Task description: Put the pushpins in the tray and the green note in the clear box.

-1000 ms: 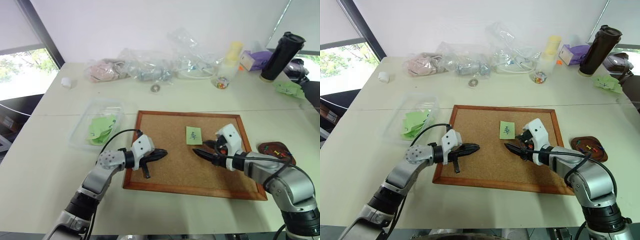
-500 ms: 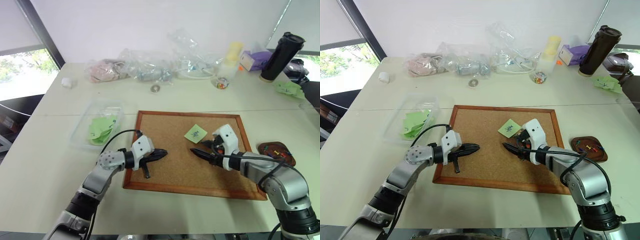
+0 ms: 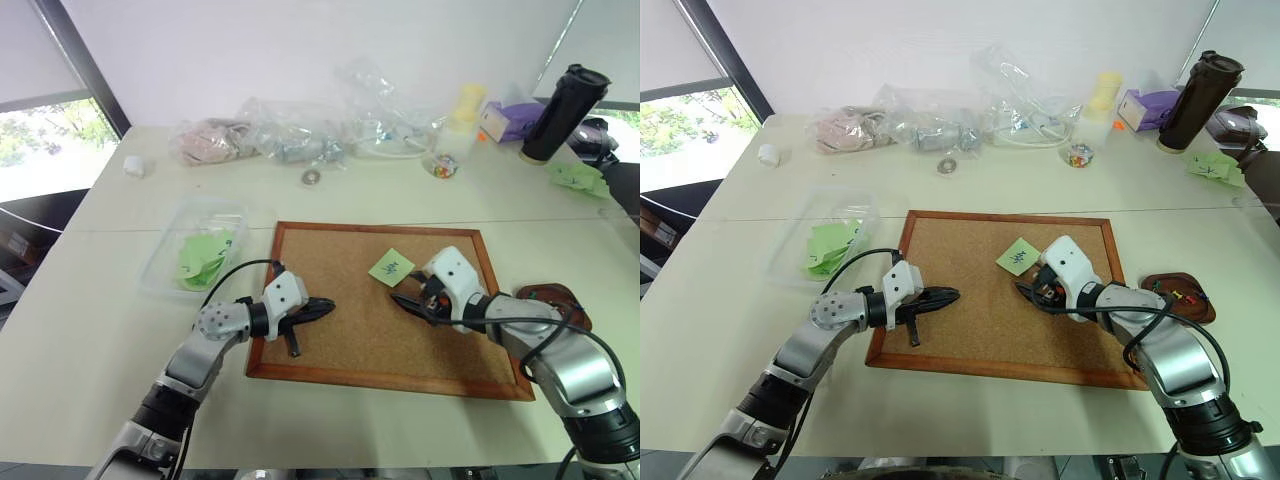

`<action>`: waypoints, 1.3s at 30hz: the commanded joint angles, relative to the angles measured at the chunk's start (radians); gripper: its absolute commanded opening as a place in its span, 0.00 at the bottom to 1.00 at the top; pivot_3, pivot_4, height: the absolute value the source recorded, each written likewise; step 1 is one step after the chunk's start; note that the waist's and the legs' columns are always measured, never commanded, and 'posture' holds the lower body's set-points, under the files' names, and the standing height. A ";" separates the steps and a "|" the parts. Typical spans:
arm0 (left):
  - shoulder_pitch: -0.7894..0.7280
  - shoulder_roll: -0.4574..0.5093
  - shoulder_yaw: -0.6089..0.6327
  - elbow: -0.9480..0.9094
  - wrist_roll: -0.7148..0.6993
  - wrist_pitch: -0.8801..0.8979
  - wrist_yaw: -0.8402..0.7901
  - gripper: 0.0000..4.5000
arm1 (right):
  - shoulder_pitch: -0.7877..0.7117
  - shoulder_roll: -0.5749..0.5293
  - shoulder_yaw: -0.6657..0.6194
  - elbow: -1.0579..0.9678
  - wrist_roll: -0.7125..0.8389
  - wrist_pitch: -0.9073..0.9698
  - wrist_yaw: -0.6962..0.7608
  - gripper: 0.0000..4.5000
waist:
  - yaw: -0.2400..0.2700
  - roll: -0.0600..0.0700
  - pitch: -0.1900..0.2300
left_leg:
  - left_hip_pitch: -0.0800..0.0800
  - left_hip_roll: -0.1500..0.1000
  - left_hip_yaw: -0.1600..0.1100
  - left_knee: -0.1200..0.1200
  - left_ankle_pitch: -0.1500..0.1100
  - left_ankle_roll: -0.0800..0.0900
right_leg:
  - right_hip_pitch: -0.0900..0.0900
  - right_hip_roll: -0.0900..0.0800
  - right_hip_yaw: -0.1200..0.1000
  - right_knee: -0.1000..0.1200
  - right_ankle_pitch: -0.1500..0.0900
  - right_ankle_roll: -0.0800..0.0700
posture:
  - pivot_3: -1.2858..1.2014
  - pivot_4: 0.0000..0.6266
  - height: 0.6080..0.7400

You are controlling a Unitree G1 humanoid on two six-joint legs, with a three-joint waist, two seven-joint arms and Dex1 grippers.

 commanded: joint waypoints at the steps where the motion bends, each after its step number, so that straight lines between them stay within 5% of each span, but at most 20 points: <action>1: 0.045 0.014 -0.035 0.070 0.048 0.028 0.000 0.00 | 0.001 -0.013 0.025 0.023 -0.081 -0.127 0.029 0.66 | 0.000 0.000 0.000 | 0.000 0.000 0.000 0.000 0.000 0.000 | 0.000 0.000 0.000 0.000 0.000 0.000 | 0.52 0.24 1.00; 23: 0.052 0.018 -0.030 0.066 0.049 0.027 0.011 0.00 | -0.166 0.094 0.026 0.341 -0.125 -0.234 0.132 0.66 | -0.008 0.000 0.000 | 0.002 0.000 0.000 0.000 0.000 0.000 | 0.002 0.000 0.000 0.000 0.000 0.000 | 0.52 0.24 1.00; 26: 0.055 0.020 -0.029 0.059 0.047 0.029 0.013 0.00 | -0.170 0.103 0.023 0.358 -0.124 -0.234 0.136 0.48 | -0.009 0.000 -0.001 | 0.002 0.000 0.000 0.000 0.000 0.000 | 0.002 0.000 0.000 0.000 0.000 0.000 | 0.52 0.24 1.00; 29: 0.055 0.024 -0.026 0.044 0.043 0.040 0.014 0.00 | -0.180 0.118 0.019 0.370 -0.119 -0.219 0.132 0.16 | -0.012 0.000 -0.001 | 0.002 0.000 0.000 0.000 0.000 0.000 | 0.002 0.000 0.001 0.000 0.000 0.000 | 0.52 0.24 1.00; 31: 0.055 0.025 -0.026 0.036 0.041 0.045 0.015 0.00 | -0.181 0.125 0.013 0.370 -0.114 -0.204 0.132 0.04 | -0.016 0.000 -0.001 | 0.002 0.000 0.000 0.000 0.000 0.000 | 0.002 0.000 0.001 0.000 0.000 0.000 | 0.52 0.24 1.00; 39: 0.052 0.033 -0.021 -0.018 0.035 0.093 0.016 0.00 | -0.194 0.165 -0.043 0.343 -0.048 -0.111 0.117 0.04 | -0.021 0.000 -0.001 | 0.002 0.000 -0.001 0.000 0.000 0.000 | 0.002 0.000 0.000 0.000 0.000 0.000 | 0.52 0.24 1.00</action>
